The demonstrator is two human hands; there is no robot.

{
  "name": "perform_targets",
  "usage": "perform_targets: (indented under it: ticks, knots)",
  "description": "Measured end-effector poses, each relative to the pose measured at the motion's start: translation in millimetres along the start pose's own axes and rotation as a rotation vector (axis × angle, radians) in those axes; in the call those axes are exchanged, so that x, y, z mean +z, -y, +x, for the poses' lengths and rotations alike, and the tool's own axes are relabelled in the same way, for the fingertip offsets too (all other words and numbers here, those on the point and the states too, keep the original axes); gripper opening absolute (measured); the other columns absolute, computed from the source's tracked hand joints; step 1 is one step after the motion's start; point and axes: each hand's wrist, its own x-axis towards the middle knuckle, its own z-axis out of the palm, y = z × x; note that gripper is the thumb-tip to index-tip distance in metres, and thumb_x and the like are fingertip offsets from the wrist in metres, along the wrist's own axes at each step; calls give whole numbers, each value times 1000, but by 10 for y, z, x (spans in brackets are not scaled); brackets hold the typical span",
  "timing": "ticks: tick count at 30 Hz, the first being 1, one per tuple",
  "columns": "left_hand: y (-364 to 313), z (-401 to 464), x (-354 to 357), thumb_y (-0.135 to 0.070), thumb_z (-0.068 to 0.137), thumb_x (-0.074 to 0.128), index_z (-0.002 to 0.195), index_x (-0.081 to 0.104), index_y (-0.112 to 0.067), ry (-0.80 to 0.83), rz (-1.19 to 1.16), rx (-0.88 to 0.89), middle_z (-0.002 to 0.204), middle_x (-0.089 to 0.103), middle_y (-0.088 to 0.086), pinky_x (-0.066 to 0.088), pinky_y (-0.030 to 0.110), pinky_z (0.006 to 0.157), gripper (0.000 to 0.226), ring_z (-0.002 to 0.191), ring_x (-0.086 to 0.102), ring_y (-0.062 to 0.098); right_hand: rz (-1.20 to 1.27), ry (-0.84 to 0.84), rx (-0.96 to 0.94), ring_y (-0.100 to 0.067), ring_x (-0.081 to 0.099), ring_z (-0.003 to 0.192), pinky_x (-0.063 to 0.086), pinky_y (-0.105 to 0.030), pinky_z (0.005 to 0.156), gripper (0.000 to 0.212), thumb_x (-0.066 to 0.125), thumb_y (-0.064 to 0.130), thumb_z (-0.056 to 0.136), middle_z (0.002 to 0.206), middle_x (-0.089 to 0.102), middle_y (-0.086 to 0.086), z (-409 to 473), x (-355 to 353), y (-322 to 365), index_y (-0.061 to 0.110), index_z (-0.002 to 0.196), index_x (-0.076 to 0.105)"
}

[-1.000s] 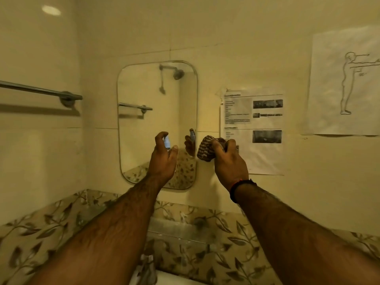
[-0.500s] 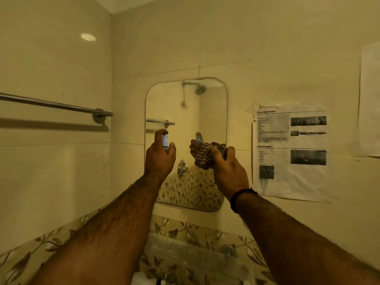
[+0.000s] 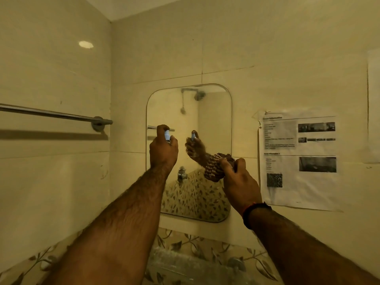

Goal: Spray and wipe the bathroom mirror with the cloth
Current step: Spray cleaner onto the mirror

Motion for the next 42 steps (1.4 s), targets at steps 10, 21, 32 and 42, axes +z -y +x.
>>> perform_targets:
  ticks: [10,21,32,42]
  knots:
    - [72,82,99,-22,95,59,121,45,-21,-32,18,14,92,60,4,47,24,62,30,82,65,22,-19,1,0,-21,57,83,52,-26,60,60,63,16,89,122,43,-13,41,29,-15,18,143,37]
    - [158,204,20,-19,95,57,124,46,-18,-47,3,2,103,67,16,51,30,65,31,88,66,29,3,-31,-34,-24,59,88,55,-30,63,59,62,18,88,127,43,-16,220,127,100,18,142,39]
    - [322,196,37,-20,94,60,127,42,-20,-5,10,8,99,65,12,56,30,69,37,81,64,22,-7,-50,-58,-26,60,86,57,-31,66,60,62,17,89,130,40,-17,460,204,261,18,143,37]
    - [380,195,134,-19,94,60,124,44,-20,7,30,35,92,62,5,54,28,65,34,75,60,18,-42,-40,-57,-29,58,100,60,-36,70,67,69,25,86,132,36,-14,639,335,276,23,143,33]
